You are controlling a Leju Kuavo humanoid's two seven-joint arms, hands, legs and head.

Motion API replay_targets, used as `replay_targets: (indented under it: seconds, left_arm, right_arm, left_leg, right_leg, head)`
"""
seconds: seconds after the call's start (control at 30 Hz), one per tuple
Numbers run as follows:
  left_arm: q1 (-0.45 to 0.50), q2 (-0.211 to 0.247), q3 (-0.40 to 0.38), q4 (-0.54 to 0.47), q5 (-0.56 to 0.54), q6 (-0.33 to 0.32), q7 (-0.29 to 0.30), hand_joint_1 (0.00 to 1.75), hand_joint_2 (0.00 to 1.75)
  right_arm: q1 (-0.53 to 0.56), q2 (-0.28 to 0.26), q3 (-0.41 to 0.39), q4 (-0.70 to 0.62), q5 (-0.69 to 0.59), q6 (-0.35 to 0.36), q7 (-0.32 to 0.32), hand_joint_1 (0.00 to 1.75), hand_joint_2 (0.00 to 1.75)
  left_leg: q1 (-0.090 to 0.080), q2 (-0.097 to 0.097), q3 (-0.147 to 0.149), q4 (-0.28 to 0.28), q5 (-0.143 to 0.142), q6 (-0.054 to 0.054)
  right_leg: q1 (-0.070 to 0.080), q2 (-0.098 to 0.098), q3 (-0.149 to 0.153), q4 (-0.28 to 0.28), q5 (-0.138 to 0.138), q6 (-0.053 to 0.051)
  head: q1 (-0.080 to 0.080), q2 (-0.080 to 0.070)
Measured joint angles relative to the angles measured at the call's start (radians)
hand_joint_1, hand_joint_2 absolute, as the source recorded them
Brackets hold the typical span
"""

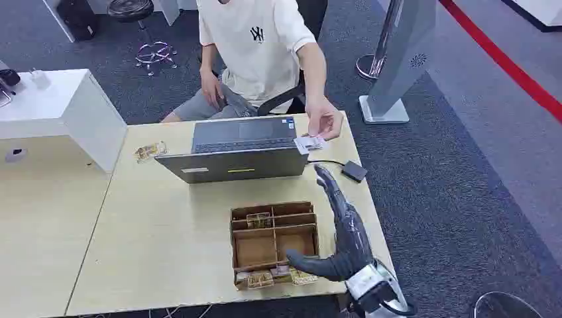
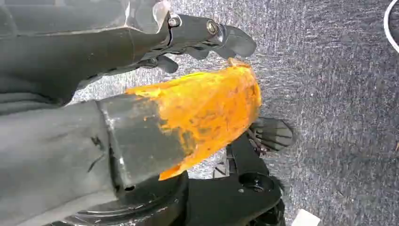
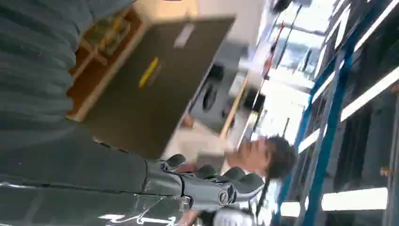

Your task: Pass the card to the sensor for recognition and then transmit it.

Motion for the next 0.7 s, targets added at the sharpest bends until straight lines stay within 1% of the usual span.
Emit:
replay_targets:
  seconds: [0.03, 0.07, 0.1, 0.13, 0.17, 0.2, 0.23, 0.4, 0.57, 0.7]
  left_arm:
    - [0.0, 0.0, -0.001, 0.0, 0.0, 0.0, 0.0, 0.0, 0.0]
    - [0.0, 0.0, -0.005, 0.0, 0.0, 0.0, 0.002, 0.0, 0.0]
    - [0.0, 0.0, -0.008, 0.0, 0.0, 0.0, 0.005, 0.0, 0.0]
    - [0.0, -0.001, -0.017, 0.0, -0.001, -0.001, 0.007, 0.0, 0.0]
    - [-0.001, -0.001, -0.032, 0.0, -0.009, -0.002, 0.021, 0.0, 0.0]
    - [-0.002, -0.002, -0.051, 0.0, -0.02, -0.008, 0.034, 0.0, 0.0]
    - [-0.005, -0.005, -0.071, 0.0, -0.029, -0.011, 0.052, 0.0, 0.0]
    - [-0.013, -0.007, -0.096, 0.0, -0.038, -0.02, 0.062, 0.0, 0.0]
    - [-0.019, -0.007, -0.122, 0.0, -0.038, -0.023, 0.076, 0.0, 0.0]
    - [-0.024, -0.007, -0.133, 0.0, -0.038, -0.024, 0.079, 0.0, 0.0]
  right_arm:
    - [-0.001, 0.0, 0.004, -0.001, 0.016, -0.02, 0.003, 0.0, 1.75]
    - [-0.01, -0.002, 0.023, -0.006, 0.083, -0.108, 0.018, 0.0, 1.75]
    - [-0.015, -0.003, 0.035, -0.008, 0.117, -0.148, 0.026, 0.0, 1.75]
    - [-0.03, -0.004, 0.061, -0.01, 0.217, -0.26, 0.053, 0.0, 1.75]
    - [-0.057, -0.009, 0.087, -0.008, 0.39, -0.405, 0.113, 0.0, 1.75]
    - [-0.083, -0.009, 0.091, 0.0, 0.551, -0.452, 0.151, 0.0, 1.75]
    - [-0.114, 0.001, 0.065, 0.015, 0.702, -0.456, 0.162, 0.0, 1.75]
    - [-0.164, 0.027, 0.003, 0.054, 0.835, -0.458, 0.164, 0.0, 1.75]
    - [-0.207, 0.038, -0.038, 0.087, 0.968, -0.459, 0.227, 0.0, 1.75]
    - [-0.228, 0.038, -0.05, 0.108, 0.998, -0.459, 0.254, 0.0, 1.75]
  left_leg:
    - [0.0, 0.0, 0.0, 0.0, 0.0, 0.0]
    - [0.0, 0.0, 0.0, 0.0, 0.0, 0.0]
    - [0.0, 0.0, 0.0, 0.0, 0.0, 0.0]
    - [0.0, 0.0, 0.0, 0.0, 0.0, 0.0]
    - [0.0, 0.0, 0.0, 0.0, 0.0, 0.0]
    - [0.0, 0.0, 0.0, 0.0, 0.0, 0.0]
    - [0.0, 0.0, 0.0, 0.0, 0.001, 0.0]
    - [0.0, 0.0, 0.0, 0.0, 0.002, 0.0]
    - [0.0, 0.0, 0.0, 0.0, 0.002, -0.001]
    - [0.0, 0.0, 0.0, 0.0, 0.002, -0.001]
  right_leg:
    - [0.0, 0.0, 0.0, 0.0, 0.0, 0.0]
    - [0.0, 0.0, 0.0, 0.0, 0.0, 0.0]
    - [0.0, 0.0, 0.0, 0.0, 0.0, 0.0]
    - [0.0, 0.0, 0.0, 0.0, 0.0, 0.0]
    - [0.0, 0.0, 0.0, 0.0, 0.0, 0.0]
    - [0.0, 0.0, 0.0, 0.0, 0.0, 0.0]
    - [0.0, 0.0, 0.0, 0.0, 0.001, 0.0]
    - [0.0, 0.0, 0.0, 0.0, 0.001, 0.0]
    - [0.0, 0.0, 0.0, 0.0, 0.001, -0.001]
    - [0.0, 0.0, 0.0, 0.0, 0.001, -0.001]
  head:
    - [0.0, 0.0]
    - [0.0, 0.0]
    - [0.0, 0.0]
    - [0.0, 0.0]
    - [0.0, 0.0]
    - [0.0, 0.0]
    - [0.0, 0.0]
    - [0.0, 0.0]
    - [0.0, 0.0]
    - [0.0, 0.0]
